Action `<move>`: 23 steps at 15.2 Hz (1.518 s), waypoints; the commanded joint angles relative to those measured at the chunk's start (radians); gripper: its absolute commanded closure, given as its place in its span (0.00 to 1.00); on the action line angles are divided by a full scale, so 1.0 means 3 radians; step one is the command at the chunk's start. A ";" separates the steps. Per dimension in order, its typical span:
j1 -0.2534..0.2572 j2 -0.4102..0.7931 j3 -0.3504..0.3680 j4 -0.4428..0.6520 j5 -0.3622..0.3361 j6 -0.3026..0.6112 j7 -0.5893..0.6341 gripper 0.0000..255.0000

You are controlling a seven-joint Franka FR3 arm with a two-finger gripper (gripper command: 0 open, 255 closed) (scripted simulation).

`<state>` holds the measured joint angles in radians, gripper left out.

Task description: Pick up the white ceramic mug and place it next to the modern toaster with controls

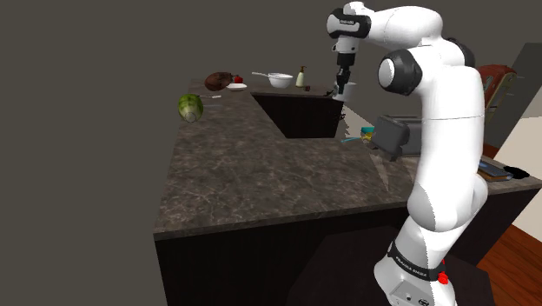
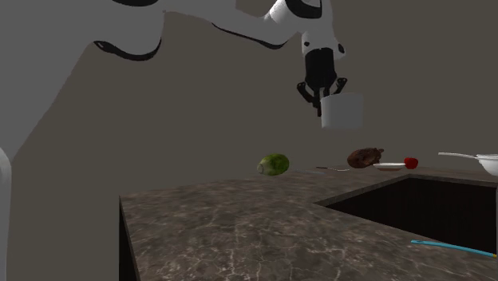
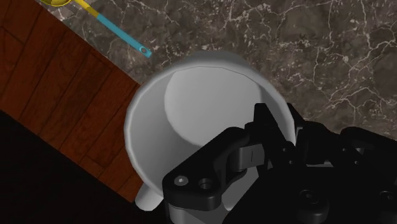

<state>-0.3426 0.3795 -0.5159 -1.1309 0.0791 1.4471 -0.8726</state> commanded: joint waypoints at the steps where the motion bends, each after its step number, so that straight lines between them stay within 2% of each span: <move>1: 0.0015 -0.0208 -0.0044 -0.0317 -0.0087 0.0130 -0.0080 1.00; 9: -0.0120 -0.0776 -0.0234 -0.1061 -0.0348 0.0401 -0.0471 1.00; 18: -0.0403 -0.1117 -0.0497 -0.1454 -0.0524 0.0562 -0.1021 1.00; 23: -0.0388 -0.1171 -0.0490 -0.1732 -0.0560 0.0795 -0.0977 1.00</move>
<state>-0.4582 0.0250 -0.6622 -1.6383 -0.0908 1.6699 -1.1655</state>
